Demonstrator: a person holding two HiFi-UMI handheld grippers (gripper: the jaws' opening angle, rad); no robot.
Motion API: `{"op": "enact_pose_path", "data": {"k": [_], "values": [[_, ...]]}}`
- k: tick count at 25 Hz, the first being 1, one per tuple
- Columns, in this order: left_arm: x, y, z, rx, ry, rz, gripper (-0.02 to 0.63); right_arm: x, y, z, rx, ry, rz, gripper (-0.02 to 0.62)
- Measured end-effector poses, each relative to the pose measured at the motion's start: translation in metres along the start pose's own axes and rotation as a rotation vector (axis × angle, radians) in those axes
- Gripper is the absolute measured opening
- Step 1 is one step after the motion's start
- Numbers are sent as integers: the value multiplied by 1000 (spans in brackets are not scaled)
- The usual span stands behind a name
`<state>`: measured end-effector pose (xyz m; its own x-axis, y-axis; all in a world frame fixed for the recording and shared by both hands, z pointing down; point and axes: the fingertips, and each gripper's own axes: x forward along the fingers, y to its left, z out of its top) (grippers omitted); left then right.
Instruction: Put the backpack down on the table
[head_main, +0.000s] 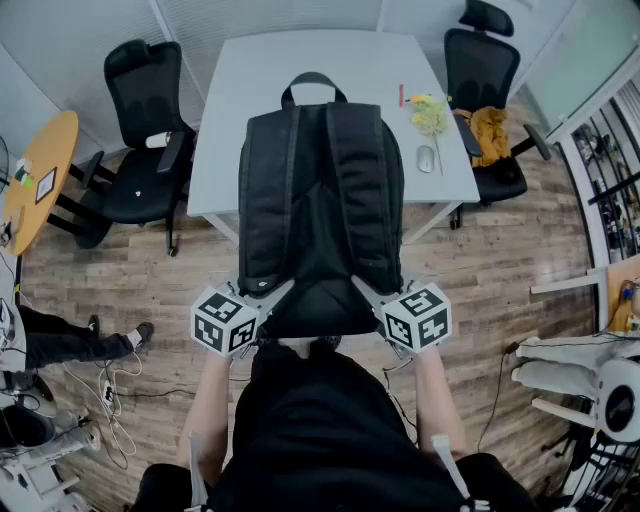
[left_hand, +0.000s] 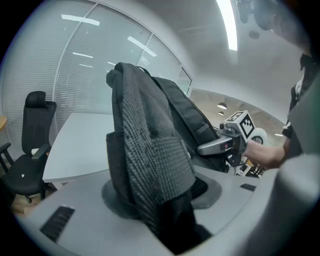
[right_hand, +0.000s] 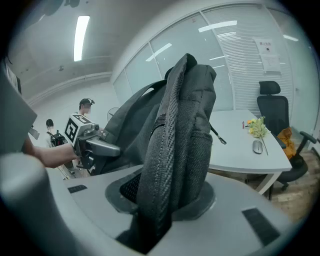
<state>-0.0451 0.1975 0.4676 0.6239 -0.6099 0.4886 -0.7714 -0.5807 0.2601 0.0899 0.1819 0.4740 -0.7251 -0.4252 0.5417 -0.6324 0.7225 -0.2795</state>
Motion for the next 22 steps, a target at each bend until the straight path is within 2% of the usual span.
{"op": "enact_pose_path", "data": {"k": [9,22], "values": [[3,-12,4,16,4,-3,190,-13,-2,-3,-2,-16,-3,124],[-10,-15,1,-25,-8,37,195,-14,5,2,-15,-20,45,130]]}}
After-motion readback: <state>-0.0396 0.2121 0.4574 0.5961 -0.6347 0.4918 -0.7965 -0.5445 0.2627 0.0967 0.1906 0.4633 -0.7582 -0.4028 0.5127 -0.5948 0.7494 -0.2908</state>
